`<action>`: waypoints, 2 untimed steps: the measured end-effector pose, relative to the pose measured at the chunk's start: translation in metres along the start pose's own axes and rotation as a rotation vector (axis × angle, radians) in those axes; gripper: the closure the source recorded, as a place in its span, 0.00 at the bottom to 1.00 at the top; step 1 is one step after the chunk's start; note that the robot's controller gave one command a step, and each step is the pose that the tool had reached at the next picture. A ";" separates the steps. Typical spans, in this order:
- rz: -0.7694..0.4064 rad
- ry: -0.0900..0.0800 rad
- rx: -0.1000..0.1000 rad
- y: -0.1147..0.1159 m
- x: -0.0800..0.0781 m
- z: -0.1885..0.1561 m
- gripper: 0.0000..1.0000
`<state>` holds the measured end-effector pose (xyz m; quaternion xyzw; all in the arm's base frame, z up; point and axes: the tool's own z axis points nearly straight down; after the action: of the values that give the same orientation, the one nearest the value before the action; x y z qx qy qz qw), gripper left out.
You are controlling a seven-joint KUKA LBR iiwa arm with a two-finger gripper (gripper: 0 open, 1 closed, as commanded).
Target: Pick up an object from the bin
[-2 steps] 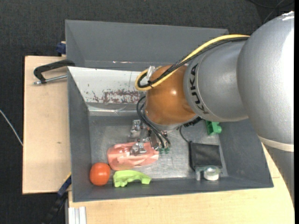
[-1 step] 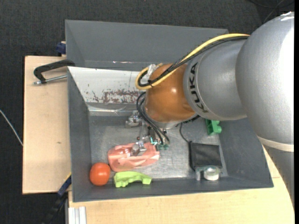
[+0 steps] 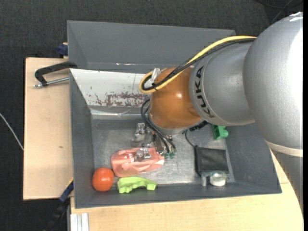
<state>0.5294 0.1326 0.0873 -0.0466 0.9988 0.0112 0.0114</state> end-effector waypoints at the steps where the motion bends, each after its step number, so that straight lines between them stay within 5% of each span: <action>1: 0.000 0.001 0.000 0.000 0.000 0.000 1.00; 2: -0.003 0.018 0.003 0.001 -0.001 -0.001 1.00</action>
Offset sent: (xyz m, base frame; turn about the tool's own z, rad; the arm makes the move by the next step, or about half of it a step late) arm 0.0138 -0.0176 0.1681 -0.0868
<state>0.5307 0.1338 0.0880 -0.0480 0.9988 0.0094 0.0023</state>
